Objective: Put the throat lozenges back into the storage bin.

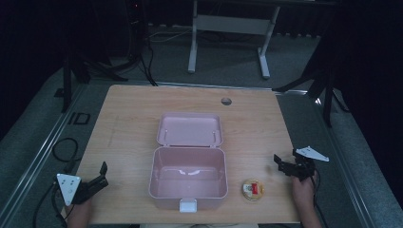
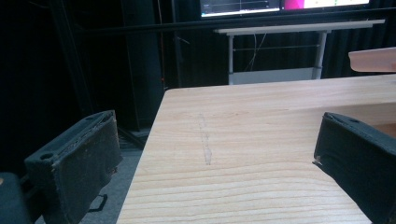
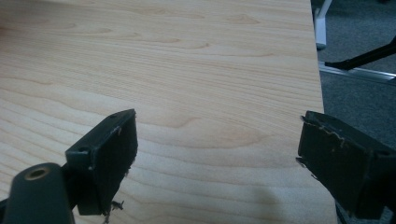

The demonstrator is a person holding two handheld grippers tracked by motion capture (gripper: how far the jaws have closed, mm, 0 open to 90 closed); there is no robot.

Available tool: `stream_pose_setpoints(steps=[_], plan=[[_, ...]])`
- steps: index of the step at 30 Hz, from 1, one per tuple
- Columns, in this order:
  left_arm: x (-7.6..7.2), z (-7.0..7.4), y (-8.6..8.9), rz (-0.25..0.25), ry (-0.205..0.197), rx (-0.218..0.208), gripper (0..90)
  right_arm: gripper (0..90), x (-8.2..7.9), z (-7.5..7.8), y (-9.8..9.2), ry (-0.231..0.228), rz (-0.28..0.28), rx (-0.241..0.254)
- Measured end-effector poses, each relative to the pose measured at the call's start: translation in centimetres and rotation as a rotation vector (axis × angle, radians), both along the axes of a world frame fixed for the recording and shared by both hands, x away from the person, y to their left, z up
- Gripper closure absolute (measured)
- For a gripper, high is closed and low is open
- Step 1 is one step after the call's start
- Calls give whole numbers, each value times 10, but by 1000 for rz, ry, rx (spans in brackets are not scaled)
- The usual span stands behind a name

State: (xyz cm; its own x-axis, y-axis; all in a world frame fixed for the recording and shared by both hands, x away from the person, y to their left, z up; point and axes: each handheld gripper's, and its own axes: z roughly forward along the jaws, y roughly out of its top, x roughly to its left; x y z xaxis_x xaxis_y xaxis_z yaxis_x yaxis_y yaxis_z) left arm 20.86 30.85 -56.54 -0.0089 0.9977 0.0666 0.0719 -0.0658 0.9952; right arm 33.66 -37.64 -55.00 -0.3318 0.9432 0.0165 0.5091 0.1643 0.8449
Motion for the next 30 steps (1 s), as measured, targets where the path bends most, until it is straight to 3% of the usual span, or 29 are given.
stream_pose_setpoints(steps=[4,6,14,18,25,30], plan=[[0,0,-1,-2,-1,5,9,118,0,0,-1,4,-2,-1],[0,0,-1,-5,2,6,9,117,1,0,0,25,23,-11],[0,0,0,-9,7,1,9,118,5,10,5,159,56,-68],[0,0,-1,-10,8,10,9,118,6,18,6,258,72,-115],[0,1,2,-9,4,-16,9,118,-2,31,8,333,93,-186],[-1,1,2,-14,5,-10,9,118,-9,32,10,400,130,-228]])
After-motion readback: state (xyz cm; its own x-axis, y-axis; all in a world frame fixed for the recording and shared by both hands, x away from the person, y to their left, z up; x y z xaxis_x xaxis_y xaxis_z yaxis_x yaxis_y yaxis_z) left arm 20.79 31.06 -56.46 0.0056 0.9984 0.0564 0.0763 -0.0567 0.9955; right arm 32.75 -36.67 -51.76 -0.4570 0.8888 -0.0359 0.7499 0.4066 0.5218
